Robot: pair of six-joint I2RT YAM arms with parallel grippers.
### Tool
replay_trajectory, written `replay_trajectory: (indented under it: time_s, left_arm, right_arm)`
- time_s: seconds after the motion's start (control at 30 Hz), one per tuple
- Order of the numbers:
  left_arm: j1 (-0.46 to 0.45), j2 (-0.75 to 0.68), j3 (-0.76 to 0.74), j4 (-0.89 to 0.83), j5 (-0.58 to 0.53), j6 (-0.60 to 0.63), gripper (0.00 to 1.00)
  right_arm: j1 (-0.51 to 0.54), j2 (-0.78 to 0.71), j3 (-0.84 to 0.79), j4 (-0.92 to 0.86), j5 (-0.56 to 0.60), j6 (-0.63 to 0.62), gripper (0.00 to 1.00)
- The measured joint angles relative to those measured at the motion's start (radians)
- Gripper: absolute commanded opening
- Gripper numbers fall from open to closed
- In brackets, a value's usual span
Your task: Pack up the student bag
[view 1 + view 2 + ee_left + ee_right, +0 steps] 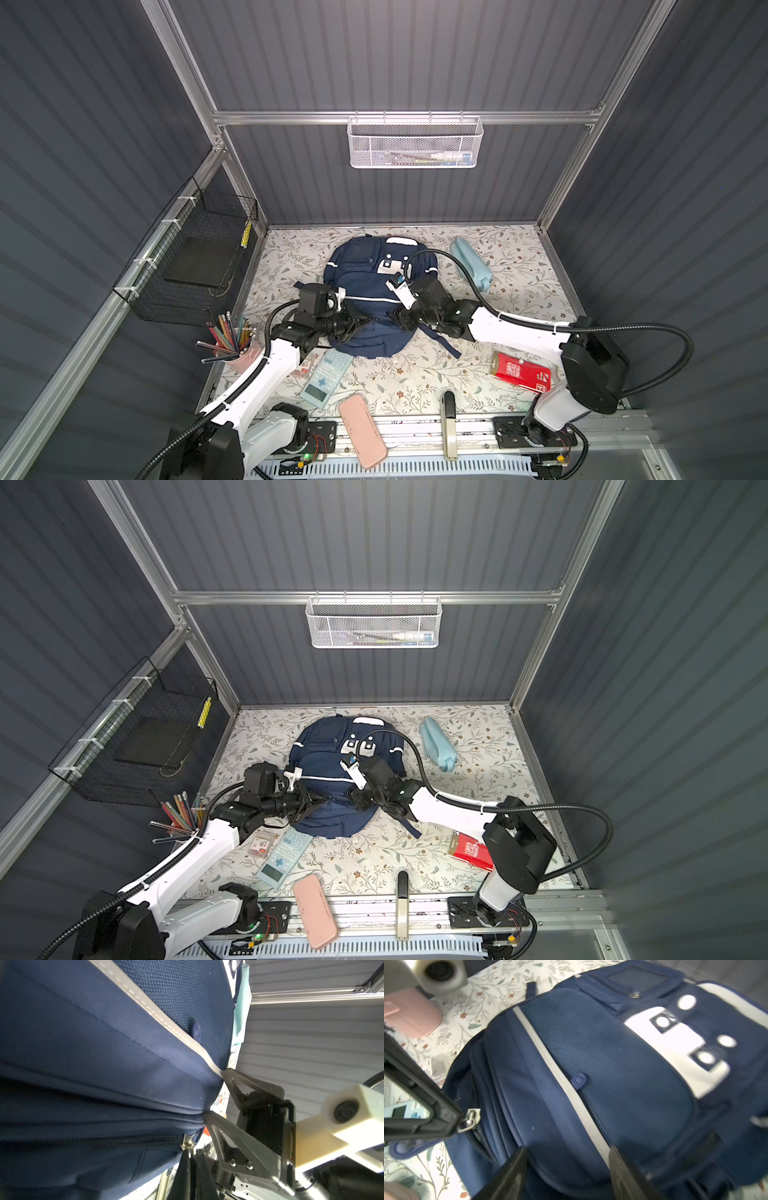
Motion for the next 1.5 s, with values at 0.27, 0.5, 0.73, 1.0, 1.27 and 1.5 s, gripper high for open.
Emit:
replay_trajectory:
  time_s: [0.27,0.5,0.73,1.0,1.27,1.5]
  left_arm:
    - [0.0,-0.006,-0.017,0.011,-0.003,-0.008,0.0]
    - [0.0,-0.006,-0.018,0.021,-0.004,-0.011,0.0]
    - [0.0,-0.006,-0.018,0.013,-0.029,-0.011,0.0]
    - [-0.014,-0.008,-0.006,0.002,-0.037,0.021,0.0]
    - [-0.017,0.047,0.005,-0.031,-0.059,0.098,0.0]
    - [0.14,0.034,-0.029,-0.017,-0.016,0.144,0.0]
  right_arm:
    - [0.012,-0.008,0.001,0.013,-0.131,0.001,0.63]
    - [0.042,-0.012,-0.017,0.022,-0.169,0.003,0.58]
    - [0.047,0.072,0.033,0.002,-0.101,-0.045,0.12]
    - [0.06,0.006,-0.04,0.051,-0.064,-0.114,0.02]
    - [0.0,-0.106,-0.158,0.041,-0.076,-0.185,0.01]
    - [-0.067,-0.159,-0.179,0.032,-0.122,-0.212,0.02]
